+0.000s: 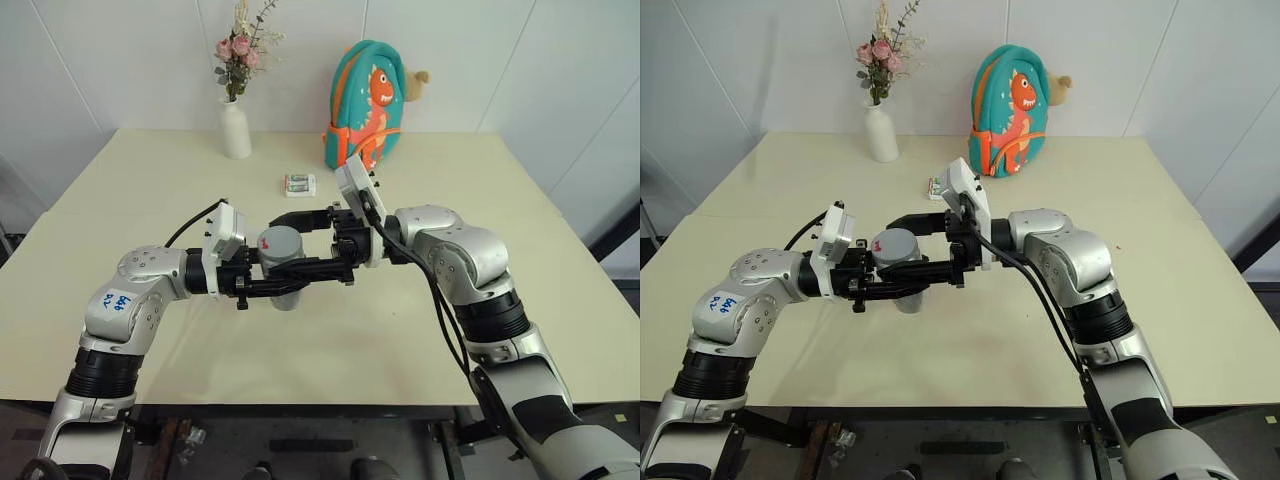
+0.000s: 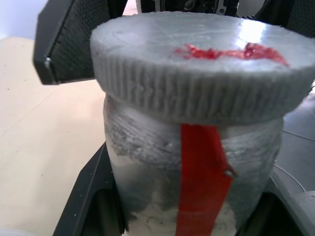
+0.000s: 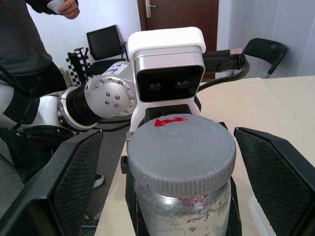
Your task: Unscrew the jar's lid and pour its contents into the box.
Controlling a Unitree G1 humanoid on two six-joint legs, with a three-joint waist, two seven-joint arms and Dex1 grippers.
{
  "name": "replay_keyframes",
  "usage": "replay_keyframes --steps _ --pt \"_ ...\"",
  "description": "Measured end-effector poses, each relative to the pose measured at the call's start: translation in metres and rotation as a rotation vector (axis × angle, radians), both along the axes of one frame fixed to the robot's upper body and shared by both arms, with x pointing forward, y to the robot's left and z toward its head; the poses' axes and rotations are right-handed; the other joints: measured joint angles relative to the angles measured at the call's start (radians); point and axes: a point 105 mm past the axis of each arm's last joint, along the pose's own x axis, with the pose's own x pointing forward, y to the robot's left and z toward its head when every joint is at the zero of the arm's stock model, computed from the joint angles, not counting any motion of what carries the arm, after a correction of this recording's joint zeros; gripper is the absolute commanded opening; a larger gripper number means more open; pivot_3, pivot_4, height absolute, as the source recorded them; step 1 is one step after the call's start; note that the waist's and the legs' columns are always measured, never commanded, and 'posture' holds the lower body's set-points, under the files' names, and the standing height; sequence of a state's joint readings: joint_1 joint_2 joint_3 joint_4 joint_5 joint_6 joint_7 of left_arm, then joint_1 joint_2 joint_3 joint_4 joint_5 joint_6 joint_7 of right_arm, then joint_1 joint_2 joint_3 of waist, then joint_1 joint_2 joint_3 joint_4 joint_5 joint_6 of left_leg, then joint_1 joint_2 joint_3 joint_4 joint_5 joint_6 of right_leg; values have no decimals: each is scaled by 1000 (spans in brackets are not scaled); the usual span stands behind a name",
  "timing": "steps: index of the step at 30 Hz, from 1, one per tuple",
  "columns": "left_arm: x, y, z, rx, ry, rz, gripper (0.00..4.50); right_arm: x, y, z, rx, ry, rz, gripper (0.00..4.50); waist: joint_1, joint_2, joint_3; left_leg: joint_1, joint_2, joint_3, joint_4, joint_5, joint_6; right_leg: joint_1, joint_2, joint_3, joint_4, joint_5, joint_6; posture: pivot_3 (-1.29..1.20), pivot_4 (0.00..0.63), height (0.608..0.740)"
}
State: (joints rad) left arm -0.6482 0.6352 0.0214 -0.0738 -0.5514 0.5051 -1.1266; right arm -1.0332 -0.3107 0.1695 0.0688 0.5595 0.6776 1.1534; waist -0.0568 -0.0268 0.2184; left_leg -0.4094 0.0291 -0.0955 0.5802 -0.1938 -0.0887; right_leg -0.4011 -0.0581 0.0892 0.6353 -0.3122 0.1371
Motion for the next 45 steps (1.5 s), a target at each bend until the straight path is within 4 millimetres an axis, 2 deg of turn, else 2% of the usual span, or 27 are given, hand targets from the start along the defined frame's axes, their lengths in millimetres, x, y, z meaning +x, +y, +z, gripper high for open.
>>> replay_keyframes --steps 1,4,8,16,21,24,26,29,32,34,36,38,43,45 --pt "0 0 0 0 0 0 1984 0 1 0 2 1 1 4476 0 0 0 0 0 0 0 0 0 0 0 0 0 0 0 0 150 740" --pt "0 0 0 0 0 1 1984 1 2 0 4 6 -3 3881 -1 0 0 0 0 0 0 0 0 0 0 0 0 0 0 0 150 740" --pt "0 0 0 0 -4 0 1984 2 2 0 11 11 -9 2568 -1 0 0 0 0 0 0 0 0 0 0 0 0 0 0 0 150 740" --pt "-1 0 2 -6 -9 -5 1984 1 2 3 37 76 -6 2542 -1 0 0 0 0 0 0 0 0 0 0 0 0 0 0 0 150 740" --pt "-3 5 -8 8 18 10 1984 0 -11 39 201 144 -7 2542 -1 0 0 0 0 0 0 0 0 0 0 0 0 0 0 0 150 740" --pt "-4 5 -9 12 19 17 1984 9 -24 47 244 116 -96 2542 1 0 0 0 0 0 0 0 0 0 0 0 0 0 0 0 150 740" --pt "-6 6 -8 3 11 30 1984 35 -50 33 229 36 -303 2542 6 -1 -1 0 0 0 0 0 0 1 0 0 -2 0 0 0 150 740" --pt "-4 15 -8 -20 20 85 1984 74 -92 -12 164 17 -596 2542 7 -1 -1 -1 0 1 0 0 0 1 0 1 -5 0 0 0 150 740" --pt "-4 14 -4 -44 18 97 1984 95 -121 -45 155 -44 -781 2542 0 -1 -1 -1 0 2 -2 0 0 1 0 1 -5 1 1 0 150 740" --pt "-3 17 -3 -56 23 115 1984 106 -149 -77 136 -55 -914 2542 0 -1 -1 0 0 2 -3 0 0 1 0 1 -5 0 1 0 150 740" --pt "-2 19 -2 -66 30 126 1984 112 -165 -107 96 -20 -995 2542 -4 -1 0 0 0 3 -3 0 0 0 0 2 -5 0 1 0 150 740" --pt "-1 18 -1 -72 40 132 1984 115 -169 -122 83 5 -1028 2542 -10 -1 0 0 0 4 -2 0 0 0 0 3 -4 0 1 0 150 740" --pt "1 15 7 -85 23 133 1984 117 -171 -144 36 29 -1042 2542 -15 -1 0 3 0 4 0 0 0 3 0 3 -1 0 1 0 150 740" --pt "2 15 7 -89 23 136 1984 116 -173 -155 21 85 -1034 3264 -17 -1 0 4 0 4 0 0 0 3 0 4 -1 1 1 0 150 740"
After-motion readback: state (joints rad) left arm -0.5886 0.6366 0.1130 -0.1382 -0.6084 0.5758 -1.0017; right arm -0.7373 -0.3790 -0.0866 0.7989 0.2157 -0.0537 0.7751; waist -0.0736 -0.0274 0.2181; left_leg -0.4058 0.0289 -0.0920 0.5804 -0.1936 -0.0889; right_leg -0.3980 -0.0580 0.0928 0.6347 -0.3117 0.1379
